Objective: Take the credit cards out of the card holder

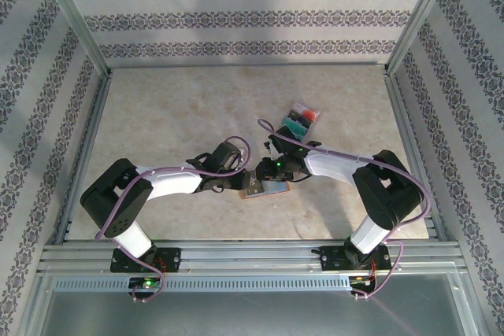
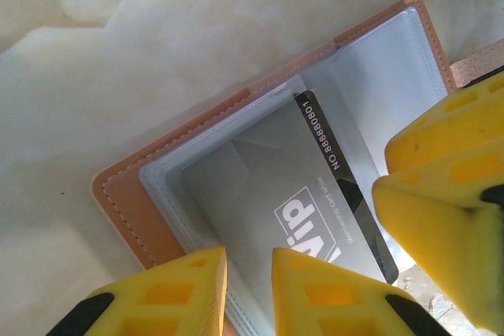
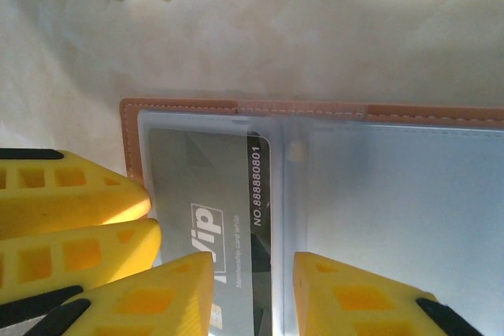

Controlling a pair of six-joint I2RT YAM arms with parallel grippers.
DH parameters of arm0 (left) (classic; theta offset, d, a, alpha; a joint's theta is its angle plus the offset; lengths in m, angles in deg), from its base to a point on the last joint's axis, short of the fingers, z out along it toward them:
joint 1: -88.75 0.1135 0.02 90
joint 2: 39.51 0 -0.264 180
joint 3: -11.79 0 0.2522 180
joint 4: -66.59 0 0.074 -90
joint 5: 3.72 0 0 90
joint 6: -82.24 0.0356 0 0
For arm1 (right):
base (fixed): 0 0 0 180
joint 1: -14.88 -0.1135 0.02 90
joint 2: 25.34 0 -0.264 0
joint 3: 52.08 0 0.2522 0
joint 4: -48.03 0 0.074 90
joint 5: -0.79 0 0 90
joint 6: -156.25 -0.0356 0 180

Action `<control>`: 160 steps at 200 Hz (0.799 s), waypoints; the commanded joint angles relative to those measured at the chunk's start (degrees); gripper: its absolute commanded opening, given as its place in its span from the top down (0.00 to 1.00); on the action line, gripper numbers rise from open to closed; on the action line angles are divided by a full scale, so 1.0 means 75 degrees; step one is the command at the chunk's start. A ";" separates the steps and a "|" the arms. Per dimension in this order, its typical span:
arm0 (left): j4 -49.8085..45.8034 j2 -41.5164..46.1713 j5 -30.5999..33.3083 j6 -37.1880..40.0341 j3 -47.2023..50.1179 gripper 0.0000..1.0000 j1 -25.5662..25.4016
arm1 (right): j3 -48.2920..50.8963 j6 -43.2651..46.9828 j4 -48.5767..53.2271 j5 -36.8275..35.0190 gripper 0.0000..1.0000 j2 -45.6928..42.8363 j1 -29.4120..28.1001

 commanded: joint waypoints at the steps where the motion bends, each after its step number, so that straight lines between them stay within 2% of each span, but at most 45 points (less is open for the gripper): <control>1: 0.0078 -0.0170 0.0147 -0.0067 -0.0049 0.77 -0.0084 | 0.0001 -0.0021 -0.0227 0.0223 0.68 0.0158 -0.0055; 40: 0.0041 -0.0222 0.0160 -0.0080 -0.0062 0.79 -0.0072 | 0.0036 -0.0033 -0.0367 0.0368 0.75 0.0317 -0.0050; 160: -0.0022 -0.0161 0.0240 -0.0128 0.0037 0.81 -0.0072 | 0.0330 -0.0267 -0.0230 0.0095 0.73 0.0136 -0.0032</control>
